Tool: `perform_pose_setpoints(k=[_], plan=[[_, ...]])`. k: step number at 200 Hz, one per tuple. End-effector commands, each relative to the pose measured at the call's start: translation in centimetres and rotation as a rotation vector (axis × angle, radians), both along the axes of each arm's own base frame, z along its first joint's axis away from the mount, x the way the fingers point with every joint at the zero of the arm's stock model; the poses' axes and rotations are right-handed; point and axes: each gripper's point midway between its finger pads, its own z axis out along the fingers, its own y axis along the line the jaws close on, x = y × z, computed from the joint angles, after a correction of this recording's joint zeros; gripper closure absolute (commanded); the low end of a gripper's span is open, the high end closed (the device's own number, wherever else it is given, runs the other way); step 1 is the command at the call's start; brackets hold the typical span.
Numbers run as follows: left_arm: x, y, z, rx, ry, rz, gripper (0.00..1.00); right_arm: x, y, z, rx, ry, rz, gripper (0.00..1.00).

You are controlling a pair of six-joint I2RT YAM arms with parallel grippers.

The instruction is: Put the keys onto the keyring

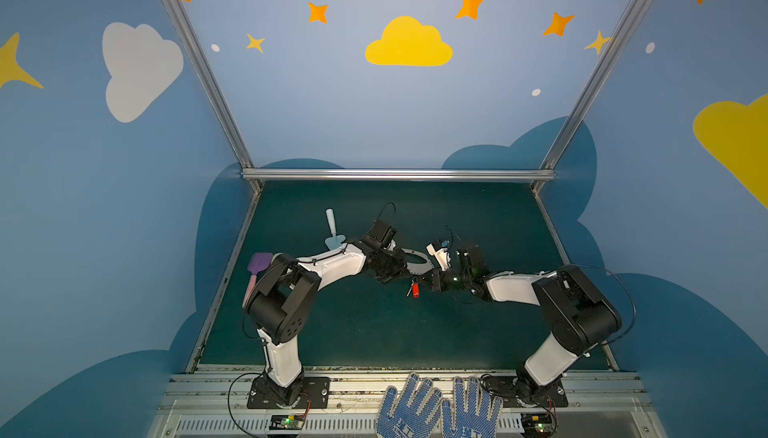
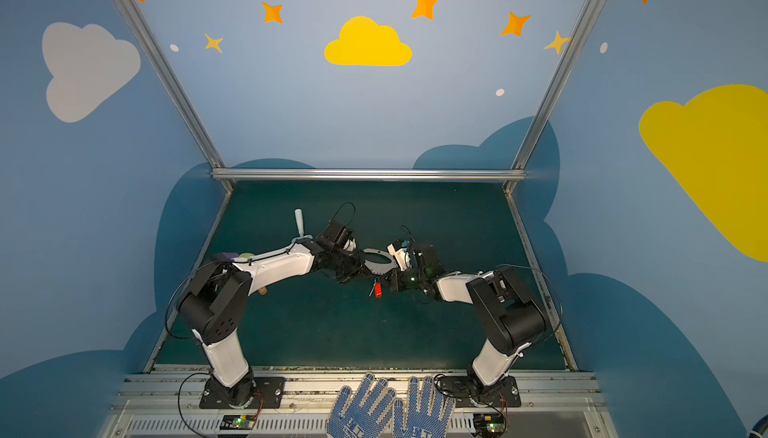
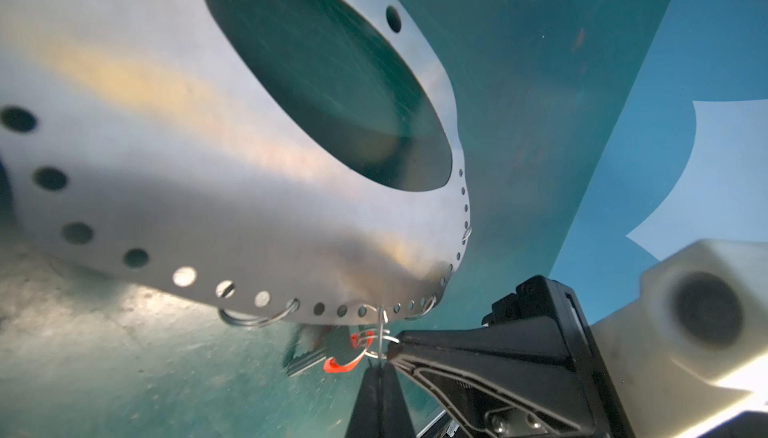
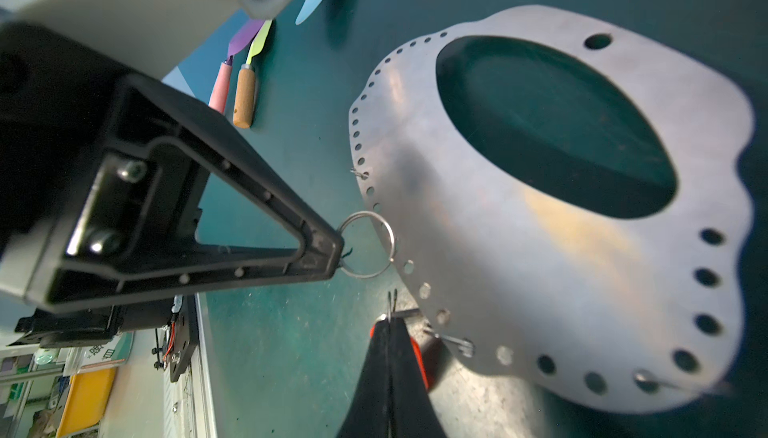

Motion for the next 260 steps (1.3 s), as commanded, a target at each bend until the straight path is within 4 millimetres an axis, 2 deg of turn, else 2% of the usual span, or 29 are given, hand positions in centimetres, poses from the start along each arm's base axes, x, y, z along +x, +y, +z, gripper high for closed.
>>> perform_pose_setpoints(k=[1, 56, 62, 108, 260], plan=[[0.0, 0.1, 1.3, -0.01, -0.019, -0.015, 0.96, -0.7, 0.6, 0.6, 0.012, -0.019, 0.047, 1.0], [-0.2, 0.3, 1.3, -0.005, -0.018, -0.019, 0.96, -1.2, 1.1, 0.4, 0.006, -0.014, 0.077, 1.0], [-0.2, 0.3, 1.4, -0.005, -0.019, -0.019, 0.96, -0.5, 1.5, 1.2, 0.015, -0.035, 0.076, 1.0], [-0.3, 0.3, 1.3, -0.006, -0.015, -0.019, 0.96, -0.1, 1.7, 1.5, 0.013, -0.048, 0.079, 1.0], [-0.2, 0.5, 1.5, -0.003, -0.022, -0.013, 0.96, -0.4, 1.5, 0.9, 0.002, -0.037, 0.075, 1.0]])
